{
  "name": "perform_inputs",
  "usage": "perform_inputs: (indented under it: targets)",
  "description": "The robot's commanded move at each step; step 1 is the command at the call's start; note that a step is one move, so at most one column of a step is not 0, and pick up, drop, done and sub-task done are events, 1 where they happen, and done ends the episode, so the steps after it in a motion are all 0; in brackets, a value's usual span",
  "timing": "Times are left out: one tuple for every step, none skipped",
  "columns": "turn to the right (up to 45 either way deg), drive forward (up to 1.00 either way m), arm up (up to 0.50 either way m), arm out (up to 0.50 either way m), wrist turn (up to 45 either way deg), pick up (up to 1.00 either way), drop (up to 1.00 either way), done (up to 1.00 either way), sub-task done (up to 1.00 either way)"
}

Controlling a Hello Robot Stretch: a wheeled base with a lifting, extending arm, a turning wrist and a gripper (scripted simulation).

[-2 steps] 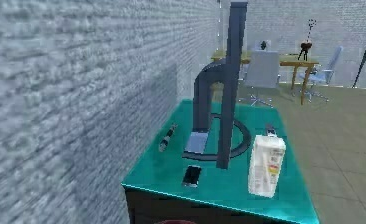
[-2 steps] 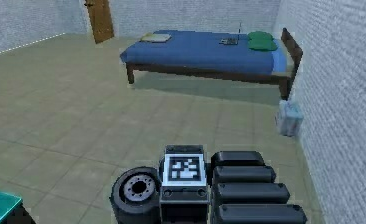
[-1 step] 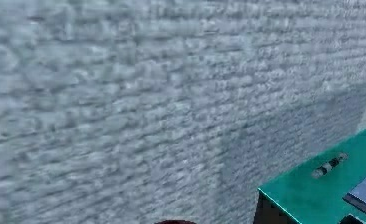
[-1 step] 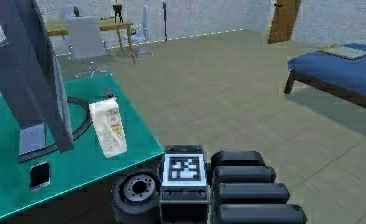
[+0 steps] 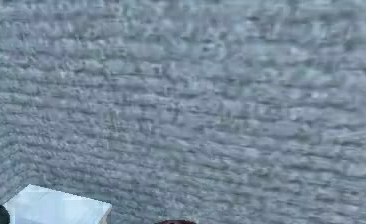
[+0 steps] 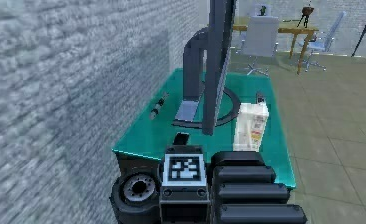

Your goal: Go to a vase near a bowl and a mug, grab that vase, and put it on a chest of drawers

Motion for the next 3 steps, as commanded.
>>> perform_inputs:
  targets:
    - [-27.0, 0.0, 0.0, 0.0, 0.0, 0.0, 0.0, 0.0, 0.0]
    - [-45.0, 0.0, 0.0, 0.0, 0.0, 0.0, 0.0, 0.0, 0.0]
    - [-45.0, 0.0, 0.0, 0.0, 0.0, 0.0, 0.0, 0.0, 0.0]
